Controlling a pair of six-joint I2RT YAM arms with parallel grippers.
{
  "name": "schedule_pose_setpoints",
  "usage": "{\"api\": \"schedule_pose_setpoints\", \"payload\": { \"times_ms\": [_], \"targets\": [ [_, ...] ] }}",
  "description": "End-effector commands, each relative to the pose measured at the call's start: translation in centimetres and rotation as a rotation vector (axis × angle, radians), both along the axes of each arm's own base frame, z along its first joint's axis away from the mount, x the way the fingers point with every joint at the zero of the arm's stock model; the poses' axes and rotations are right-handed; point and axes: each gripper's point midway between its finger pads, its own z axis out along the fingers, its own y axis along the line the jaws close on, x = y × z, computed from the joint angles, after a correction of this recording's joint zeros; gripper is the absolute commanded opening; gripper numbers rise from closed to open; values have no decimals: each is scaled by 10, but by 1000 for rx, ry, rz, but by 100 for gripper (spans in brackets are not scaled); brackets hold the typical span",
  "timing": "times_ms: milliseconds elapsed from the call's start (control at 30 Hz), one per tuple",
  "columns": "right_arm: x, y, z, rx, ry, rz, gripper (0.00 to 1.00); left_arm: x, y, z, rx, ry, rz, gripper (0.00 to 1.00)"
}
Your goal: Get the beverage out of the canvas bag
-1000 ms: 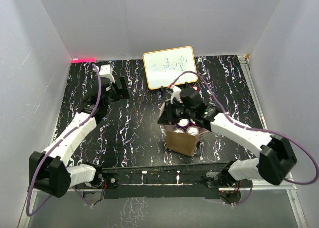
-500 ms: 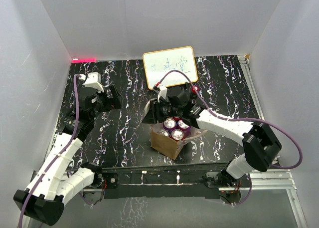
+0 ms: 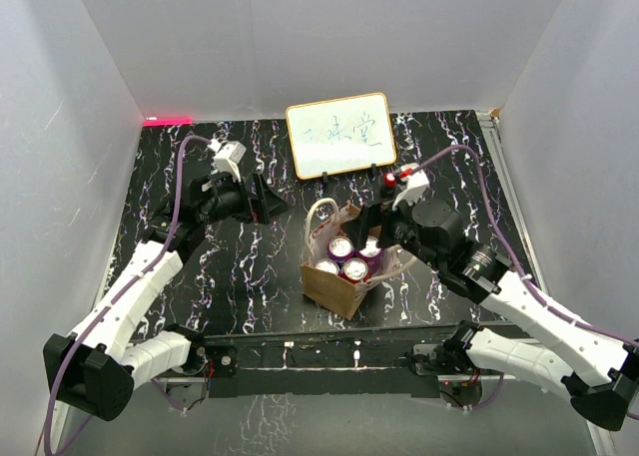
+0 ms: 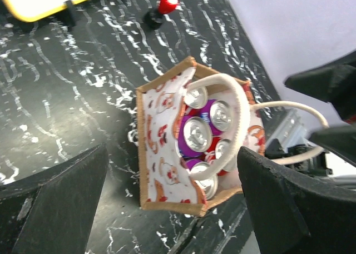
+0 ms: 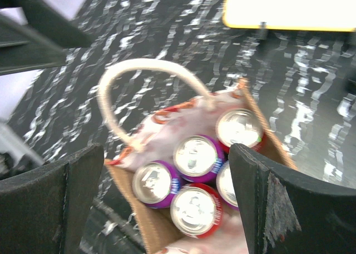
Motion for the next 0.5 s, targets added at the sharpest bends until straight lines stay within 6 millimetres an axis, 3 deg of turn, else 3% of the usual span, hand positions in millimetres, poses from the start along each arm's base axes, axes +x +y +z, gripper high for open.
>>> {"api": "schedule_pose_setpoints", "payload": {
  "times_ms": [0, 233, 467],
  "targets": [
    [16, -55, -16, -53, 2, -308, 99, -13, -29, 29, -94, -38, -140, 97],
    [18, -64, -20, -51, 11, -367, 99, -19, -50, 24, -27, -53, -191, 97],
    [17, -53, -15, -58, 11, -303, 99, -1, -53, 0, 167, -43, -121, 97]
  ]
}}
